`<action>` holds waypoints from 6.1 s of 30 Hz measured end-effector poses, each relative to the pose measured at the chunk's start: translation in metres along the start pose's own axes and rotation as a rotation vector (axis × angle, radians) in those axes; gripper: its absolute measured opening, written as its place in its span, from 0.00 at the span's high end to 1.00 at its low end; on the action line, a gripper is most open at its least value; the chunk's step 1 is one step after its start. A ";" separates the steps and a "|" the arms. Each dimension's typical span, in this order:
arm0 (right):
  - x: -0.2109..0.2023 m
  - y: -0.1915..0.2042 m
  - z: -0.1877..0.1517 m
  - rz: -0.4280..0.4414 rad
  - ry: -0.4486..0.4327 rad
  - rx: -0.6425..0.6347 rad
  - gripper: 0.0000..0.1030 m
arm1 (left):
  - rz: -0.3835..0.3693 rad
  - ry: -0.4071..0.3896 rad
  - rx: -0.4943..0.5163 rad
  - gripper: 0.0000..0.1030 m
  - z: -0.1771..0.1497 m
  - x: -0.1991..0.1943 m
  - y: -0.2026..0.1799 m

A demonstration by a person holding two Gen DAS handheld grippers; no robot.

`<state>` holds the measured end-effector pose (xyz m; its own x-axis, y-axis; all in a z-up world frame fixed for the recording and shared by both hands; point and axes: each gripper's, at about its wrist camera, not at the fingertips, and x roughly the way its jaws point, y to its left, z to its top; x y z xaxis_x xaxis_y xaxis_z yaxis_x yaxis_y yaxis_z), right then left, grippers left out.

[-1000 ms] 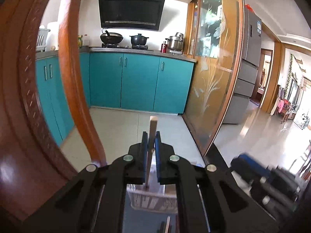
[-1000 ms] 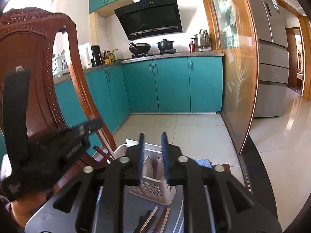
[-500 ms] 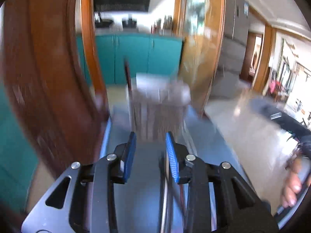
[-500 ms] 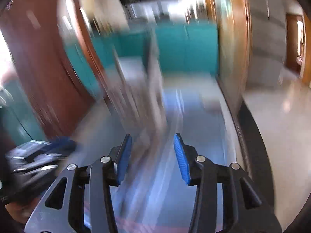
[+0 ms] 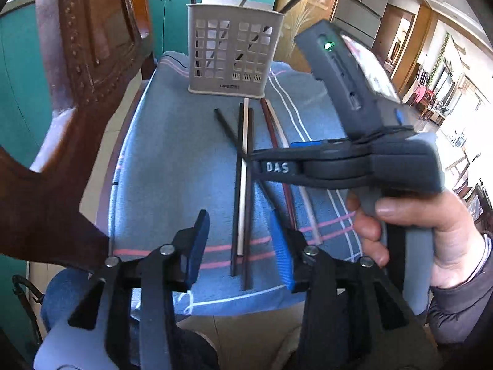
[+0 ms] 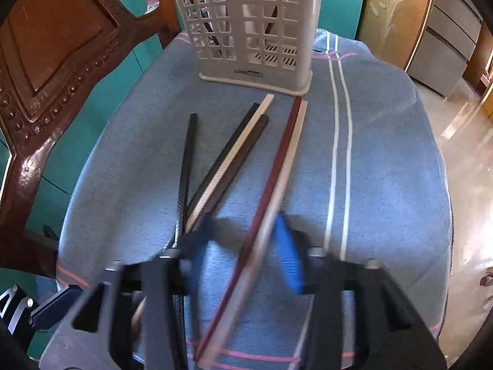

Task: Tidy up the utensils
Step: 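Move both open tools back over the chopsticks on the cloth, then lower the right tool onto a light wooden chopstick while the left tool approaches a black chopstick, then close the right tool on the light chopstick while the left tool closes on the black chopstick, then carry both chopsticks over the caddy and open the right tool to drop its chopstick, then drop the black chopstick from the left tool into the caddy while the right tool returns to the cloth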

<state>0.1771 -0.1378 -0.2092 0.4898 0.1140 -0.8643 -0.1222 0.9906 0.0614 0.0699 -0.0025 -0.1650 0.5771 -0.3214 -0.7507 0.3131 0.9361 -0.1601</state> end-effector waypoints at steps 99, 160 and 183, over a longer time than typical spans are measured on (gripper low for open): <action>0.018 -0.057 0.043 0.105 0.026 0.053 0.86 | 0.130 0.177 -0.059 0.60 0.105 0.126 0.037; -0.184 -0.046 0.172 0.059 -0.676 -0.005 0.94 | 0.152 -0.462 -0.140 0.93 0.340 -0.051 -0.005; -0.154 -0.075 0.020 0.119 -0.454 0.019 0.84 | 0.118 -0.259 -0.010 0.79 0.185 -0.026 -0.009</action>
<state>0.1281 -0.2277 -0.0702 0.8021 0.2445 -0.5448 -0.1872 0.9693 0.1595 0.1918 -0.0286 -0.0250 0.7833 -0.2346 -0.5757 0.2258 0.9702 -0.0881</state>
